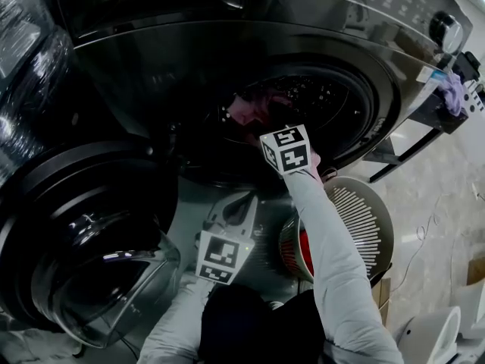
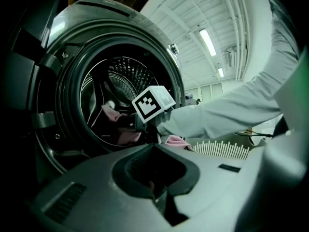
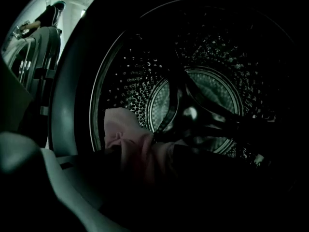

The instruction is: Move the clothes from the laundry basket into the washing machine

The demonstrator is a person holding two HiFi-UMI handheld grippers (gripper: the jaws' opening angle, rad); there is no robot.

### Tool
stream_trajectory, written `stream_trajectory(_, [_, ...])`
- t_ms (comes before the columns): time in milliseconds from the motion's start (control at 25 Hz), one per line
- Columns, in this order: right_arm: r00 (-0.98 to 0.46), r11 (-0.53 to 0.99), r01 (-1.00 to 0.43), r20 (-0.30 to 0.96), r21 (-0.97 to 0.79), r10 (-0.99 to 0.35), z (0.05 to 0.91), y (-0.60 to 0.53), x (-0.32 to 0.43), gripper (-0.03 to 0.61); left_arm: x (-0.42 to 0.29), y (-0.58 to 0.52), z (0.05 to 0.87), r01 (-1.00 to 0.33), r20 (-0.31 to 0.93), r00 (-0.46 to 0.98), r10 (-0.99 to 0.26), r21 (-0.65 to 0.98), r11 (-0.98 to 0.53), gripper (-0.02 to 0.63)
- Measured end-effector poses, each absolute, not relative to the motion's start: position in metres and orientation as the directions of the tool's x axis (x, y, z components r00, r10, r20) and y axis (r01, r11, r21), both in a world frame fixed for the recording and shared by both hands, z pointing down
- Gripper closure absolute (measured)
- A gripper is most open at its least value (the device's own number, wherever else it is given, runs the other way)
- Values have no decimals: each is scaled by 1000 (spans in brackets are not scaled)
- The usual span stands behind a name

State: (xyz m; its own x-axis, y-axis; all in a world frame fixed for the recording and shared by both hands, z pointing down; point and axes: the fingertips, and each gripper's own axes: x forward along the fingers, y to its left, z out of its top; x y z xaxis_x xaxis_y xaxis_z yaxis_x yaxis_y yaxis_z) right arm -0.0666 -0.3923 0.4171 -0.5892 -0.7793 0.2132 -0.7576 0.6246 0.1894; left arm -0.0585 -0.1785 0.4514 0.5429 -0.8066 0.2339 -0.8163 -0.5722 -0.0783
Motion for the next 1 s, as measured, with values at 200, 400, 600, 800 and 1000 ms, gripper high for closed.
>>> stream_trajectory(200, [-588, 637, -750, 261, 180, -766, 407, -362, -49, 311, -61, -179, 449, -819, 230, 541, -809, -76, -569, 595])
stream_trajectory(400, [-574, 648, -743, 343, 163, -744, 405, -318, 3, 311, -57, -177, 449, -810, 229, 554, -800, -74, -582, 595])
stream_trajectory(600, [-558, 667, -732, 441, 138, -703, 426, -257, 74, 313, -51, -180, 454, -794, 237, 574, -784, -74, -603, 595])
stream_trajectory(800, [-508, 639, -769, 581, 27, -636, 498, -204, 147, 313, -40, -180, 460, -776, 247, 595, -765, -70, -627, 595])
stream_trajectory(1000, [-505, 669, -743, 660, -6, -556, 578, -198, 141, 313, -37, -181, 466, -776, 256, 594, -763, -67, -627, 595])
